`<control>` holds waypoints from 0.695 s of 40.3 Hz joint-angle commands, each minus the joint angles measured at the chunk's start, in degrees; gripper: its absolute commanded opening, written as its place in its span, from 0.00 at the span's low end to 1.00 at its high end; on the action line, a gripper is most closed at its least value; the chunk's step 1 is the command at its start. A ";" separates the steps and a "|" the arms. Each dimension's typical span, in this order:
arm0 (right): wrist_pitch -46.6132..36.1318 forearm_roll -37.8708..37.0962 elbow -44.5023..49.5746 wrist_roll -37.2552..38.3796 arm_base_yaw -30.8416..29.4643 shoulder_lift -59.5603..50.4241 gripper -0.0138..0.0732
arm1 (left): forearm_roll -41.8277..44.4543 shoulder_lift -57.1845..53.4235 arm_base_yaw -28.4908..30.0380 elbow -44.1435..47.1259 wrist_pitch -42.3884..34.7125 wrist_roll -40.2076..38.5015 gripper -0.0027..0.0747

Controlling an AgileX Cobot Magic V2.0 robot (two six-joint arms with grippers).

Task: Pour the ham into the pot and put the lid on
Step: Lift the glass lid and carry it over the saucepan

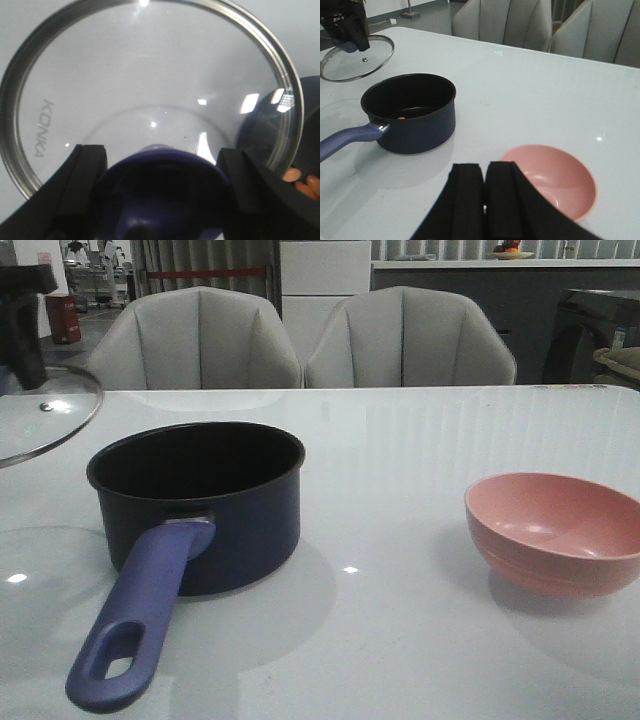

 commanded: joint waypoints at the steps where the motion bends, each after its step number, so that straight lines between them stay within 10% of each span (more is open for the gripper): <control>1: -4.03 0.27 -1.56 -0.45 -0.05 0.49 0.32 | -1.38 -3.59 -3.24 -4.14 2.00 0.13 0.18; 28: -4.03 0.27 -1.56 -0.45 -0.05 0.49 0.32 | -1.38 -3.23 -17.22 -6.22 2.98 1.62 0.18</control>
